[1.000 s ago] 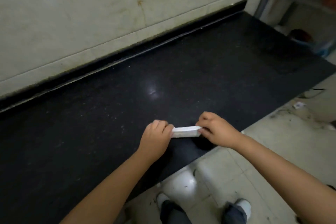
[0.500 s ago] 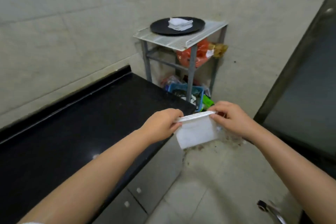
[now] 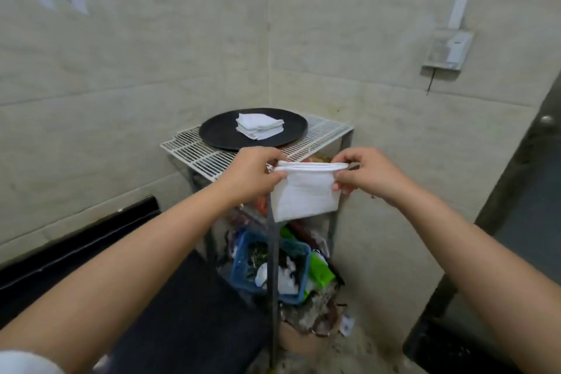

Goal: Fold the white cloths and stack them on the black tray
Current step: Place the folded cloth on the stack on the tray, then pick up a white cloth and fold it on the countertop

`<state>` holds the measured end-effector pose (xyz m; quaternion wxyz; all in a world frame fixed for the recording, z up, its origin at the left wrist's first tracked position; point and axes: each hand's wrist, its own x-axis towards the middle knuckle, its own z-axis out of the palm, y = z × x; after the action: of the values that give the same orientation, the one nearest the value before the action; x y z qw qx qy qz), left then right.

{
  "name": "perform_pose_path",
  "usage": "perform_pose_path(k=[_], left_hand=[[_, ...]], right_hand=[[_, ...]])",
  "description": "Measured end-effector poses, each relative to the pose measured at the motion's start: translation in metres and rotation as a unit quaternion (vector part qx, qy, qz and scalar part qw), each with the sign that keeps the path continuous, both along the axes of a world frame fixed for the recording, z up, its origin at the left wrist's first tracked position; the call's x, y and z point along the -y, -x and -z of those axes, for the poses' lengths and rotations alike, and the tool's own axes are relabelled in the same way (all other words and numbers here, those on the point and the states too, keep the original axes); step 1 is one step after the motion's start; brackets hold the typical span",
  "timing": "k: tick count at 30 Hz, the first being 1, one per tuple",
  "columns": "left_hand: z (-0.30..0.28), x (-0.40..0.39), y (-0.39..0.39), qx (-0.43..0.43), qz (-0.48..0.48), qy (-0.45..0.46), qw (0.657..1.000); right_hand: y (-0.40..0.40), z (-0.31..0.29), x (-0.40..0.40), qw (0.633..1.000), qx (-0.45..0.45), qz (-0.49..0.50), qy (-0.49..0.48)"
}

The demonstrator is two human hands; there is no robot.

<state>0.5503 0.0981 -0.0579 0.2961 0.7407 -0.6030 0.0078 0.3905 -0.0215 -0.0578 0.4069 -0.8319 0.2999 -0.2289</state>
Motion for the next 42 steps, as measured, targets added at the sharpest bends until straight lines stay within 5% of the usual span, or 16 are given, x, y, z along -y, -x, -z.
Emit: perform_pose_path(k=[9, 15, 18, 22, 24, 34, 42], left_hand=[[-0.050, 0.140, -0.098, -0.116, -0.132, -0.003, 0.984], [-0.061, 0.216, -0.146, -0.004, -0.291, 0.093, 0.952], [-0.042, 0.245, -0.163, 0.000, -0.329, 0.034, 0.944], [0.012, 0.272, -0.176, 0.025, -0.349, -0.170, 0.921], [0.030, 0.279, -0.177, 0.013, -0.369, -0.202, 0.907], [0.038, 0.278, -0.172, 0.037, -0.430, -0.195, 0.881], [0.009, 0.147, -0.144, 0.058, -0.542, -0.255, 0.799]], right_hand=[[-0.132, -0.056, 0.163, 0.996, -0.016, -0.081, -0.023], [-0.227, -0.073, 0.243, 0.983, 0.011, -0.106, 0.146], [-0.266, -0.049, 0.281, 0.974, 0.004, -0.139, 0.181], [-0.299, 0.017, 0.322, 0.940, -0.125, -0.239, 0.208], [-0.307, 0.038, 0.333, 0.923, -0.154, -0.287, 0.206], [-0.306, 0.028, 0.346, 0.858, -0.236, -0.352, 0.289], [-0.306, -0.001, 0.205, 0.801, -0.123, -0.454, 0.370]])
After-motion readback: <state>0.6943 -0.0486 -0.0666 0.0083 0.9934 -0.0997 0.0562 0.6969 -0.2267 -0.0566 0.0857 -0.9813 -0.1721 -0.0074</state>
